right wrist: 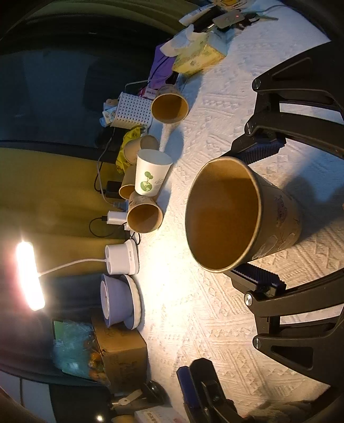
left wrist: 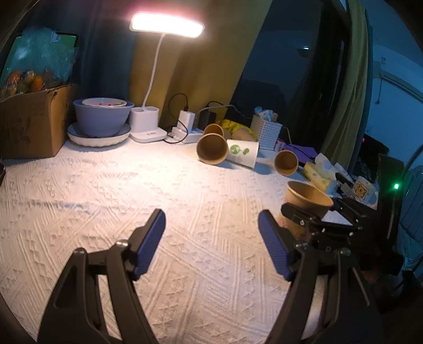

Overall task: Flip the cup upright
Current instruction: 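Lower the upright cup onto the tablecloth with the right tool and open it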

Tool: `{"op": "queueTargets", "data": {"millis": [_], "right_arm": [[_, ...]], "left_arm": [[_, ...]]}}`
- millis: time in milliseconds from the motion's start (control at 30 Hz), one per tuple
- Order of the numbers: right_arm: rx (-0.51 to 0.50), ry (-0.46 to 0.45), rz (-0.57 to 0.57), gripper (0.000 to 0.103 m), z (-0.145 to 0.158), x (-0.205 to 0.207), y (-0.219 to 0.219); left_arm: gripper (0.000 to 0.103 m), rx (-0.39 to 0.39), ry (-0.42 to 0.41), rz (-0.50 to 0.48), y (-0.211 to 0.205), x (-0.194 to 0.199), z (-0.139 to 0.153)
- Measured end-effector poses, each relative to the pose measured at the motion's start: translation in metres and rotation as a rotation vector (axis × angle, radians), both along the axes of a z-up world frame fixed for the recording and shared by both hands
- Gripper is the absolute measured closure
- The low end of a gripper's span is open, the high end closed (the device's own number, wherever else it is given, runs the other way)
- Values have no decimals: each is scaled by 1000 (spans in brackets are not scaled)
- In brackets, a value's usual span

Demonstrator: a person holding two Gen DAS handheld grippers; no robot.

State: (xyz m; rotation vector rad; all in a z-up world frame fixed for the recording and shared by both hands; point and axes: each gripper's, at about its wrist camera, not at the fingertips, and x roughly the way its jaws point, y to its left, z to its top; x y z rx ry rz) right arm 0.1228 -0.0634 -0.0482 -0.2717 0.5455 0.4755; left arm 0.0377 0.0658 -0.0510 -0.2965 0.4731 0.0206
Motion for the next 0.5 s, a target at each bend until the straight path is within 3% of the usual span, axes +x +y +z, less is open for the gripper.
{"op": "queueTargets", "data": {"millis": [167, 500], "right_arm": [[-4, 12, -8, 22, -2, -5, -6], [26, 29, -24, 20, 6, -26, -23]], "left_arm": [[29, 5, 23, -2, -1, 4, -1], [29, 66, 55, -14, -12, 5, -2]]}}
